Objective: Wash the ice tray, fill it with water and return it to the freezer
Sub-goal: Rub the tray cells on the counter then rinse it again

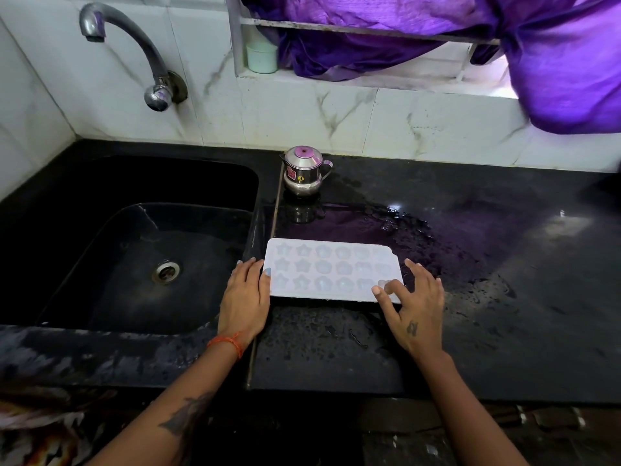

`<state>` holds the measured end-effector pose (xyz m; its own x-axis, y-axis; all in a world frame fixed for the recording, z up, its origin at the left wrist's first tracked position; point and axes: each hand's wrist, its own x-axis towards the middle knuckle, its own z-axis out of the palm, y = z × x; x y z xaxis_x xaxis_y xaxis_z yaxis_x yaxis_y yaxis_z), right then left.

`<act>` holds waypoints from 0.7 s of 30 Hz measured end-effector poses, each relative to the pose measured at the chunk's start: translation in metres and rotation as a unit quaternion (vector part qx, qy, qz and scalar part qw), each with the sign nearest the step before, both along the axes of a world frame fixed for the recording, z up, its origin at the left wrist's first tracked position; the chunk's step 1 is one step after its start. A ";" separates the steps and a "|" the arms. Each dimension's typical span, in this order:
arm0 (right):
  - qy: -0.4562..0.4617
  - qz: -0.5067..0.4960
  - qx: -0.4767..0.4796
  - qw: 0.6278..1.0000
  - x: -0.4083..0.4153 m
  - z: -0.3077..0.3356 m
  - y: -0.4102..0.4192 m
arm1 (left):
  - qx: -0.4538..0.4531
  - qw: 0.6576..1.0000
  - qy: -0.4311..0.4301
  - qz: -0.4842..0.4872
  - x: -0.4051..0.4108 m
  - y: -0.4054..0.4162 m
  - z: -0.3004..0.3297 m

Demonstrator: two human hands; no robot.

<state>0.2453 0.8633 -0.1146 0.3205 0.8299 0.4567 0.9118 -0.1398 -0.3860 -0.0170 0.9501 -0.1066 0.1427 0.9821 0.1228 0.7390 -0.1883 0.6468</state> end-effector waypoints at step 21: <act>0.004 0.098 0.051 0.994 -0.019 0.001 0.015 | -0.002 1.000 0.006 0.001 0.001 0.002 -0.002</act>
